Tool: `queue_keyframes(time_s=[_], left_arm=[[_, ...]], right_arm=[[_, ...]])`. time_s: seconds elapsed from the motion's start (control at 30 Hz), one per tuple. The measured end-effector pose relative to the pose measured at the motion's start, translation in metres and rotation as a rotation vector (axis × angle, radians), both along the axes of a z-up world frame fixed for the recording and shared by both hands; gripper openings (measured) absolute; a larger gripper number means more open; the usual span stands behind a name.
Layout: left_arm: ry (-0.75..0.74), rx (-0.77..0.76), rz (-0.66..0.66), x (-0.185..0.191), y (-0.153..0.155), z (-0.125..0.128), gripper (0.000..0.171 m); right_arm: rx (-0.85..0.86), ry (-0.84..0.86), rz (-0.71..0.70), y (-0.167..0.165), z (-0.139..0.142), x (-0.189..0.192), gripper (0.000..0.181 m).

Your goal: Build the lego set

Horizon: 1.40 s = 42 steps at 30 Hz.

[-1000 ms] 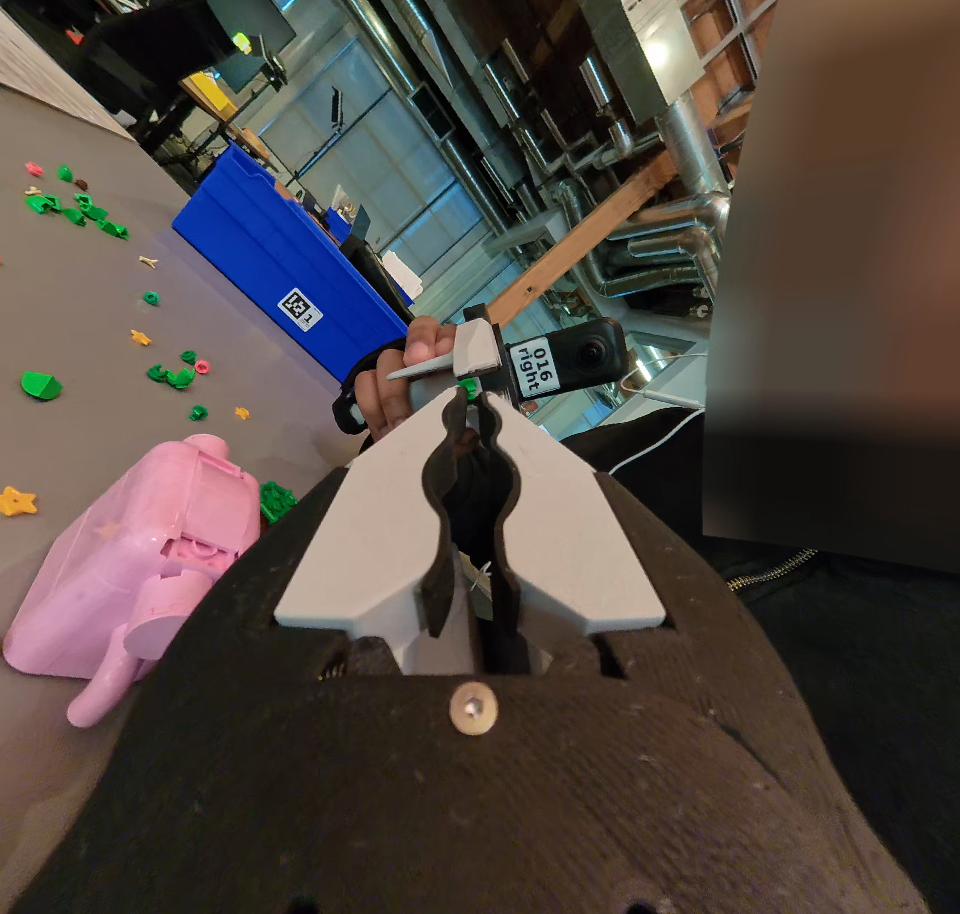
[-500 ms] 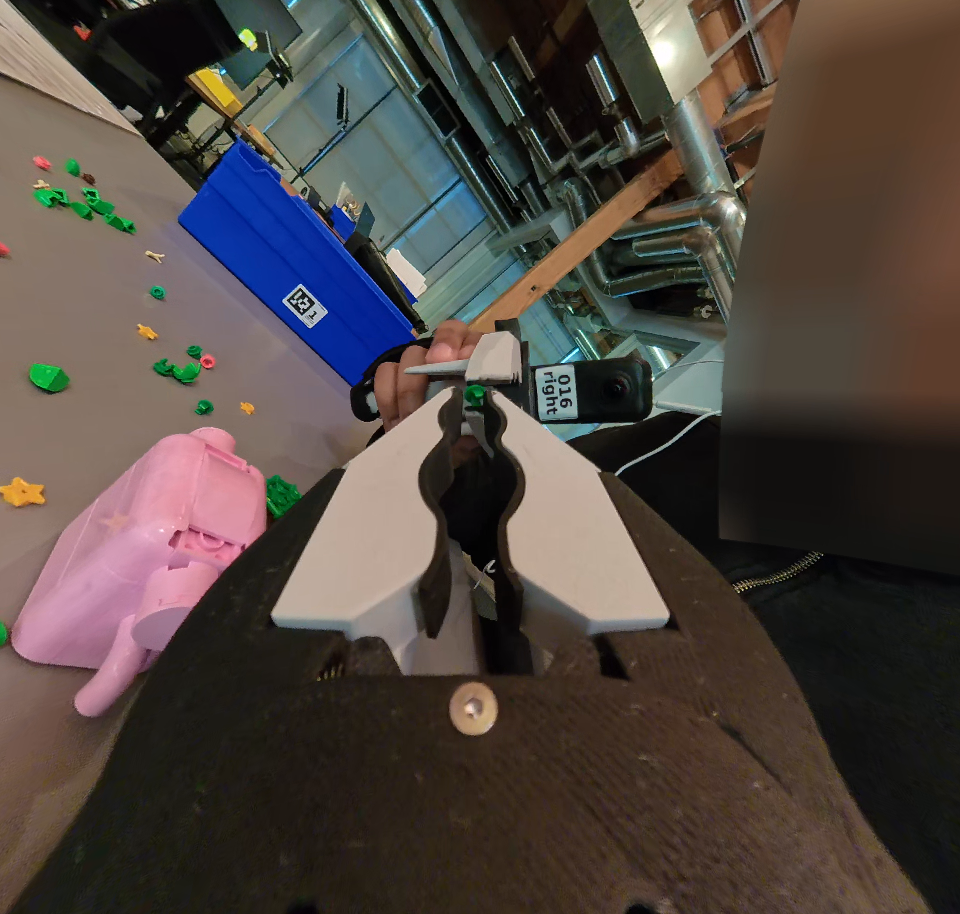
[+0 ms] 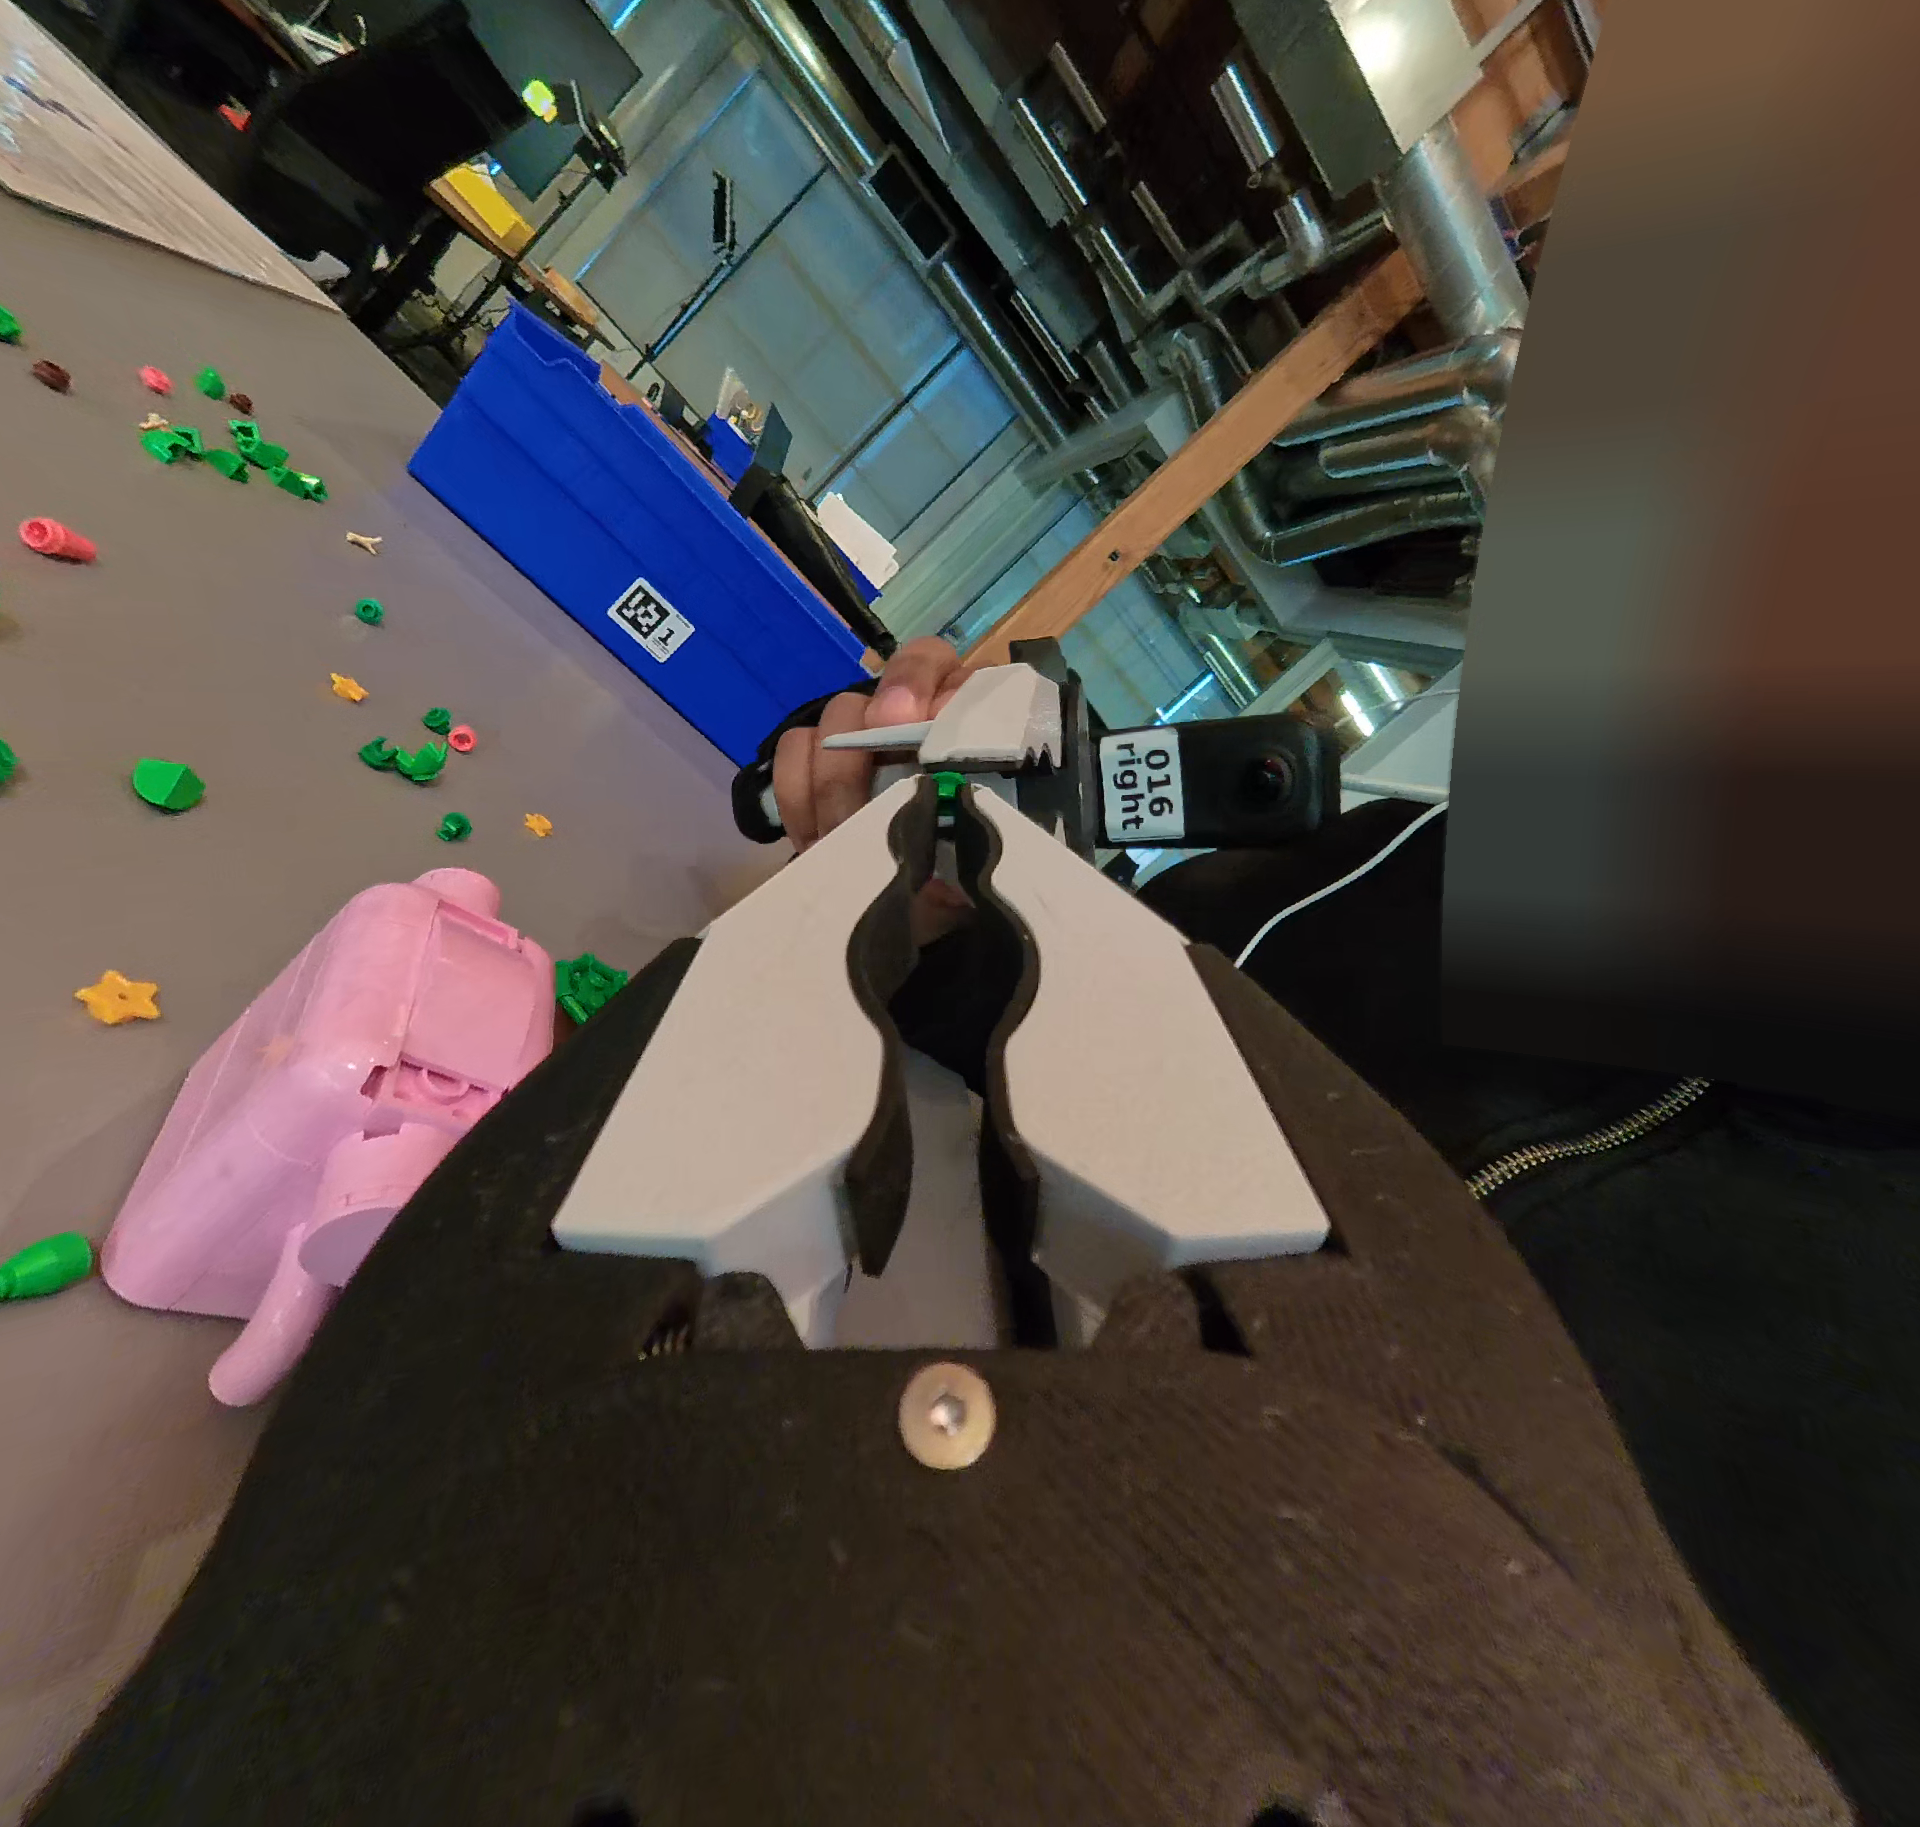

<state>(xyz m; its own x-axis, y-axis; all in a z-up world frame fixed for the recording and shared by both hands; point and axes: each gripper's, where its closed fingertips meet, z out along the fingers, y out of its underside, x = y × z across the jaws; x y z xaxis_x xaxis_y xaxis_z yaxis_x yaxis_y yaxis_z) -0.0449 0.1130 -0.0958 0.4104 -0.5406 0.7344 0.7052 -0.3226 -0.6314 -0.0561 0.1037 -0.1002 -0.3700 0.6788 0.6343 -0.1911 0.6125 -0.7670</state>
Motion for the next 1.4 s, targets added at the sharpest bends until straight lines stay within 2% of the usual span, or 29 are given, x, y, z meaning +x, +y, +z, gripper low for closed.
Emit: queue_keyframes(time_s=[0.03,0.13,0.23,0.4,0.57,0.67,0.8,0.93,1.03,1.1,1.23,1.4], left_arm=[[0.003,0.003,0.001,0.0,0.0,0.0,0.0],[0.013,0.015,0.021,-0.003,-0.002,0.003,0.0],[0.045,0.029,0.053,-0.008,-0.003,0.005,0.0],[0.221,0.03,0.097,-0.002,-0.003,0.002,0.0],[0.374,0.023,0.101,0.011,-0.001,-0.004,0.0],[0.386,0.033,0.105,0.011,-0.002,-0.003,0.0],[0.374,0.04,0.095,0.012,-0.002,-0.002,0.0],[0.369,0.05,0.099,0.011,-0.003,0.0,0.0],[0.371,0.052,0.096,0.012,-0.003,0.0,0.0],[0.373,0.052,0.093,0.012,-0.003,0.0,0.0],[0.367,0.059,0.084,0.014,-0.004,0.001,0.0],[0.366,0.065,0.078,0.016,-0.005,0.002,0.0]], right_arm=[[-0.015,-0.013,0.003,0.0,-0.001,0.0,0.01],[-0.099,-0.057,0.037,0.001,-0.001,0.0,0.017],[-0.259,-0.131,0.105,0.004,0.004,0.003,0.02],[-0.558,-0.304,0.252,0.009,0.01,0.008,0.018],[-0.768,-0.433,0.4,0.004,0.013,0.015,0.01],[-0.828,-0.474,0.438,0.005,0.012,0.016,0.004],[-0.824,-0.53,0.449,0.0,0.004,0.016,0.002],[-0.823,-0.502,0.435,0.005,0.008,0.015,0.0],[-0.818,-0.442,0.376,0.024,0.014,0.012,0.001],[-0.779,-0.402,0.285,0.043,0.012,0.007,0.0],[-0.57,-0.364,-0.023,0.099,-0.016,-0.008,0.001],[-0.419,-0.397,-0.446,0.193,-0.048,-0.007,0.006]])
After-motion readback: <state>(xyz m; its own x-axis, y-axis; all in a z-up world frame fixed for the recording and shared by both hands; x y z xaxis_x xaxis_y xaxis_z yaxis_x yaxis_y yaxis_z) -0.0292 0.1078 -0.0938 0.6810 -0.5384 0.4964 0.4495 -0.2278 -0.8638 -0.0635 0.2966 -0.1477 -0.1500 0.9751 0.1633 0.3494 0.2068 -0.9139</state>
